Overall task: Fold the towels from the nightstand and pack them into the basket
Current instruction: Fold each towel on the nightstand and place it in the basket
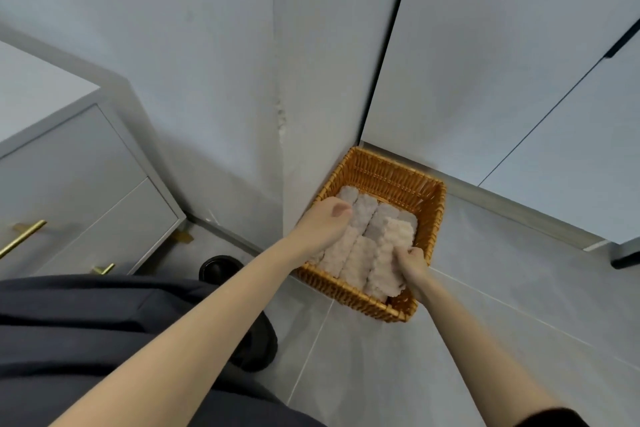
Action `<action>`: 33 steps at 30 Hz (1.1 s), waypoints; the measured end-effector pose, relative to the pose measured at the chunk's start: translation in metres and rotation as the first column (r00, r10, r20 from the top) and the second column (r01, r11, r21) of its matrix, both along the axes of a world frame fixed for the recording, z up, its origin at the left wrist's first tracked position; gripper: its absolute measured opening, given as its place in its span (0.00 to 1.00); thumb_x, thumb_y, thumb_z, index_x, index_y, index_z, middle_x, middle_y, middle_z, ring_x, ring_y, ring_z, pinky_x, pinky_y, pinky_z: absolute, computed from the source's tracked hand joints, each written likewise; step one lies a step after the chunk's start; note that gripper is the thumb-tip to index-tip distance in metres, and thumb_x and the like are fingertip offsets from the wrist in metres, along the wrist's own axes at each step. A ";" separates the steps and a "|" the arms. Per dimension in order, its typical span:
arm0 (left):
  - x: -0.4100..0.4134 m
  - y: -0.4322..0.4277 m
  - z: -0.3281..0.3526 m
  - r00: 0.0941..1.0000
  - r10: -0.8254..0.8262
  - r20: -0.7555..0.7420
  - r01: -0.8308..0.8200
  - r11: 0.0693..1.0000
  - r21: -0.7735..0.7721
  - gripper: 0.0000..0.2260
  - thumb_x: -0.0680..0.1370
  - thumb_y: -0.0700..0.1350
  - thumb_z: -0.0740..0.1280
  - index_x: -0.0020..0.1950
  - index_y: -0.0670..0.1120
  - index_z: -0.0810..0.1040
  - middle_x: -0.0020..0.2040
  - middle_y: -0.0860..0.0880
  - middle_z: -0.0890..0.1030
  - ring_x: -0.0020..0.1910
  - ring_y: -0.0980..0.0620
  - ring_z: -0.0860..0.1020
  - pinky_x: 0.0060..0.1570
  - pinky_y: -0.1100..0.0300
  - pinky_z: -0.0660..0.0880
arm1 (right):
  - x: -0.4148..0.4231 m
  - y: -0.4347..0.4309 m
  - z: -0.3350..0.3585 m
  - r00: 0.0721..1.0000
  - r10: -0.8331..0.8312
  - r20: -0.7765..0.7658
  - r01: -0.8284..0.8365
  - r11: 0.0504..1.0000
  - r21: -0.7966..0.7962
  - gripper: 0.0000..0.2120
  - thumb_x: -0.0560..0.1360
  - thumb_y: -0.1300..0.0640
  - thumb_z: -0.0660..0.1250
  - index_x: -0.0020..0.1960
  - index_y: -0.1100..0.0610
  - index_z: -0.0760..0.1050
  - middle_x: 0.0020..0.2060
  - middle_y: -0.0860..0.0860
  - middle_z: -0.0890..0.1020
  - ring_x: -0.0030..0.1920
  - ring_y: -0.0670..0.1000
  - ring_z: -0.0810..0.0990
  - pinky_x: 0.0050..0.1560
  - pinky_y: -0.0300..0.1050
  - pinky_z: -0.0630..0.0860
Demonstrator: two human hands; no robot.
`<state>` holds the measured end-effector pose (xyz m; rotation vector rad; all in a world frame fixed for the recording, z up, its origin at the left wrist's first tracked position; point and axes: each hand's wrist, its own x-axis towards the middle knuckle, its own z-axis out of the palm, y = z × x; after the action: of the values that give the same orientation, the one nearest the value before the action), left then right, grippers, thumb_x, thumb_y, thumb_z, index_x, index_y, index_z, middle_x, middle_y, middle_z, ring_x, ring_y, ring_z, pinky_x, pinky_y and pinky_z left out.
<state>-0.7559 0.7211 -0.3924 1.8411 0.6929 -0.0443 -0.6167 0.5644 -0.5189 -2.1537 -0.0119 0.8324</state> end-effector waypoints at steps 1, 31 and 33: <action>0.004 -0.001 -0.005 1.000 0.003 0.009 -0.003 1.000 -0.006 0.16 0.82 0.49 0.57 0.69 0.49 0.71 0.68 0.52 0.72 0.62 0.58 0.68 0.56 0.63 0.64 | 0.001 0.003 -0.012 0.999 -0.028 -0.024 0.027 0.999 -0.034 0.06 0.79 0.55 0.55 0.44 0.53 0.61 0.35 0.50 0.63 0.32 0.48 0.65 0.25 0.37 0.64; 0.010 0.004 -0.052 0.999 -0.028 -0.022 0.027 0.998 -0.050 0.16 0.83 0.47 0.55 0.69 0.46 0.71 0.69 0.53 0.71 0.65 0.59 0.68 0.58 0.65 0.62 | -0.002 0.014 -0.097 0.977 0.195 0.082 -0.153 0.918 -0.365 0.29 0.77 0.61 0.62 0.76 0.58 0.57 0.71 0.61 0.61 0.67 0.62 0.68 0.68 0.51 0.66; 0.006 0.008 -0.046 1.000 -0.011 -0.022 0.010 0.999 -0.033 0.16 0.83 0.47 0.56 0.69 0.46 0.71 0.68 0.52 0.72 0.61 0.60 0.68 0.56 0.64 0.63 | -0.001 0.016 -0.089 0.979 0.199 0.050 -0.168 0.917 -0.362 0.28 0.78 0.59 0.60 0.76 0.57 0.57 0.72 0.61 0.60 0.68 0.62 0.68 0.69 0.51 0.66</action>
<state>-0.7495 0.7290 -0.4379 1.8150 0.6941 -0.0823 -0.6177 0.5803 -0.6076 -2.5613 -0.1171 0.9030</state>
